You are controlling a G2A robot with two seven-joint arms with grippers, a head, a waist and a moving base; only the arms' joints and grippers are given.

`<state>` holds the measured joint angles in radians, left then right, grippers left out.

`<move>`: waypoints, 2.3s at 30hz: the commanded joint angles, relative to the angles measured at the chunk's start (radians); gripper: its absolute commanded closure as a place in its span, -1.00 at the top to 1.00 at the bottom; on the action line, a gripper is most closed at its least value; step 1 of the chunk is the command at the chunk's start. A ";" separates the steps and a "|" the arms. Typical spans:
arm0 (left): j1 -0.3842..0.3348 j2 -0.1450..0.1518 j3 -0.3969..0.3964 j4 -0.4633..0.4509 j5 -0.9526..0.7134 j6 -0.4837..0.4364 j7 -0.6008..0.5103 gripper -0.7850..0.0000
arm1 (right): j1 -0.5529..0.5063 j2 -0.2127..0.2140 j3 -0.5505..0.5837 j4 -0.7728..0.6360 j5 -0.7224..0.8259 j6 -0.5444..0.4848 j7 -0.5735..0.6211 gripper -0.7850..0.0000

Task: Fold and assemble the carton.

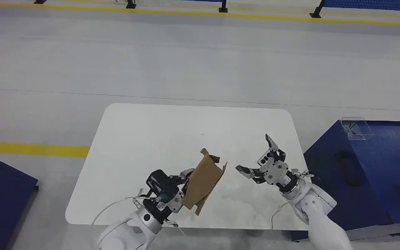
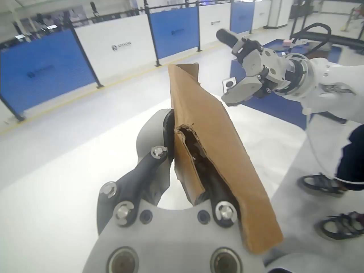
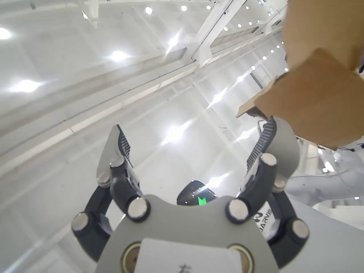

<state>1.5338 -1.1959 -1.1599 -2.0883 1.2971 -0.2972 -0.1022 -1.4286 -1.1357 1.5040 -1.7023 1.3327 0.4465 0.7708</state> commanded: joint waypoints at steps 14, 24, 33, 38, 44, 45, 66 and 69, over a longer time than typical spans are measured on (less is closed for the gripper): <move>-0.002 -0.006 -0.022 0.009 -0.434 -0.022 -0.132 -1.00 | -0.025 0.006 0.035 -0.075 -0.145 -0.127 -0.002 1.00; -0.141 0.000 -0.092 0.153 -1.341 0.114 -0.638 -1.00 | -0.084 0.018 0.145 -0.163 -0.291 -0.278 0.052 1.00; -0.195 -0.001 -0.077 0.219 -1.487 0.188 -0.735 -1.00 | -0.091 0.018 0.145 -0.170 -0.303 -0.296 0.053 1.00; -0.188 -0.002 -0.072 0.221 -1.501 0.207 -0.726 -1.00 | -0.095 0.021 0.147 -0.188 -0.405 -0.344 0.033 1.00; -0.218 -0.009 -0.080 0.276 -1.885 0.507 -0.791 -1.00 | -0.111 0.031 0.193 -0.198 -0.546 -0.410 0.083 1.00; -0.229 -0.011 -0.080 0.297 -1.958 0.586 -0.791 -1.00 | -0.112 0.033 0.205 -0.197 -0.564 -0.412 0.095 1.00; -0.330 -0.008 0.028 0.356 -2.046 0.750 -0.847 -1.00 | -0.125 0.044 0.224 -0.182 -0.592 -0.395 0.170 1.00; -0.325 -0.006 0.034 0.360 -2.042 0.721 -0.872 -1.00 | -0.122 0.047 0.232 -0.182 -0.582 -0.375 0.199 1.00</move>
<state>1.2080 -1.2025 -1.1275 -1.7291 -0.7428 0.4285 -0.9660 -1.5513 -1.0897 1.7342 -1.8838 0.7560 0.0691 0.9618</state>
